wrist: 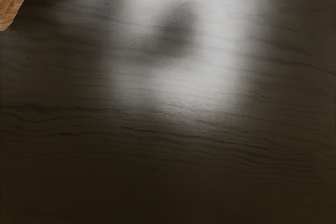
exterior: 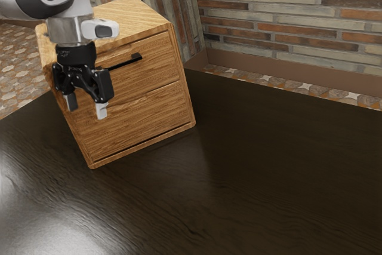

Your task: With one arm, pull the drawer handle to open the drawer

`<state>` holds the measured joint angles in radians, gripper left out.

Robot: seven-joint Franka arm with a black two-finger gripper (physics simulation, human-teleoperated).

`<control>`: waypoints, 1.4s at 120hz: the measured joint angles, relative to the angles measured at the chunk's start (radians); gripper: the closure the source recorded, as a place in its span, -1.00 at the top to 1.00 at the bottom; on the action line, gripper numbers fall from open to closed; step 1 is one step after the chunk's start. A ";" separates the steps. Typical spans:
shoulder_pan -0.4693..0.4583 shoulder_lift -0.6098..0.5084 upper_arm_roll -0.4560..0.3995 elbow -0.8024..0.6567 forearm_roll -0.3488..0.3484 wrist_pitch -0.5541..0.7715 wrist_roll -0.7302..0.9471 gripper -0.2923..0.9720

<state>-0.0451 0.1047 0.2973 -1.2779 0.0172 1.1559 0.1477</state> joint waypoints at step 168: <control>0.043 -0.066 -0.339 0.010 -0.007 0.201 0.239 0.43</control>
<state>-0.0018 0.0384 -0.0414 -1.2683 0.0102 1.3564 0.3871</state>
